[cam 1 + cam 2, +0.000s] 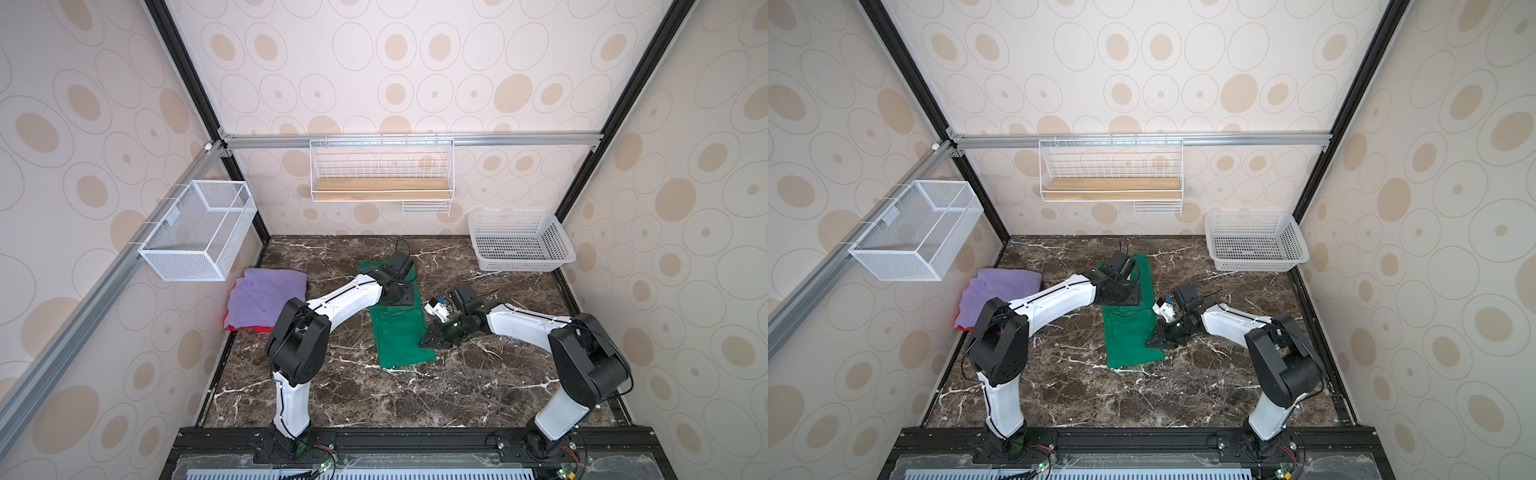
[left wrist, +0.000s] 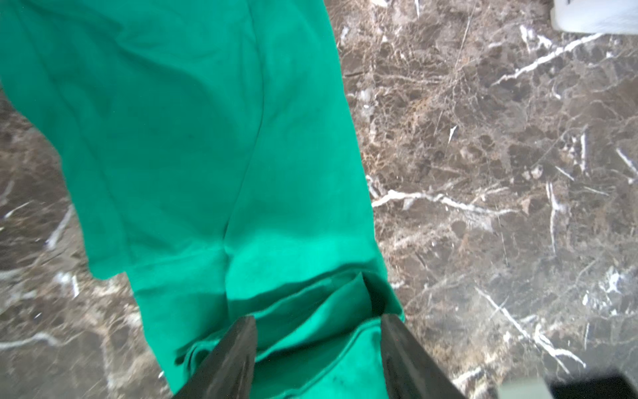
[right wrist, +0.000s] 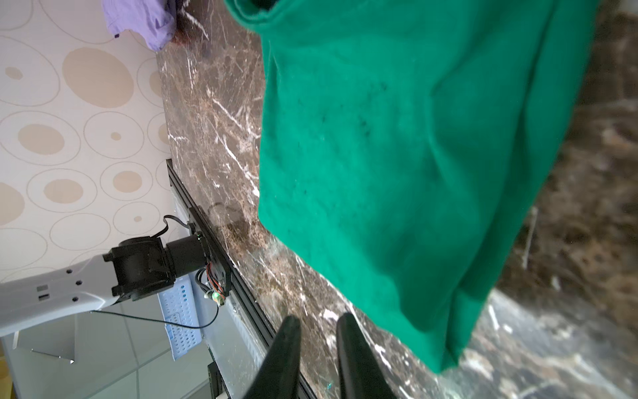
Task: Fold and stack t-shirts
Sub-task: Smooth out the T-shirt at the center of the board.
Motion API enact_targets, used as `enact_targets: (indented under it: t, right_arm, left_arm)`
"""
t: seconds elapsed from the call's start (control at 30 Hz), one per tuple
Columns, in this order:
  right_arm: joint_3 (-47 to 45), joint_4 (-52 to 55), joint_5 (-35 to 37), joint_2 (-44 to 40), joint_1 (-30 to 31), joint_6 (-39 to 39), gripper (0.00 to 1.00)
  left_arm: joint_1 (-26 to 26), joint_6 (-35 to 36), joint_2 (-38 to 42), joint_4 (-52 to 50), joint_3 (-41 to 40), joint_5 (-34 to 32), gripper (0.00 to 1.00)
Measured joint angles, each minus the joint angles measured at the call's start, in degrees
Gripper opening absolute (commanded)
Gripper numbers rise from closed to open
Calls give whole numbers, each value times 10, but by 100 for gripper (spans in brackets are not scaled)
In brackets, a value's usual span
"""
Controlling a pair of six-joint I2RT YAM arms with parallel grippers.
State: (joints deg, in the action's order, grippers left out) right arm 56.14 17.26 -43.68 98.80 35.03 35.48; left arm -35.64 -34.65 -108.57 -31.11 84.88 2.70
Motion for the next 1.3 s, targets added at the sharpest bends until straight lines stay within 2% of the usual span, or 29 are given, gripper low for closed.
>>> enact_targets:
  t: [0.27, 0.4, 0.6, 0.93, 1.1, 1.3]
  right_arm:
    - [114, 1, -17, 79, 3, -10, 23]
    - [163, 8, -26, 119, 3, -19, 23]
    - [199, 44, -41, 165, -3, -36, 23]
    - [301, 111, -47, 236, -61, -75, 22]
    - [347, 137, -40, 265, -88, -101, 21]
    - [327, 154, -18, 262, -91, -119, 20]
  left_arm:
    - [-4, -5, 102, 0, -152, 46, 57]
    - [-5, -4, 112, -3, -181, 52, 55]
    - [-5, 8, 101, -4, -176, 57, 55]
    - [19, 19, -34, -7, -93, 61, 54]
    - [38, 17, -34, -7, -86, 33, 55]
    - [42, 18, -31, -1, -86, 35, 57]
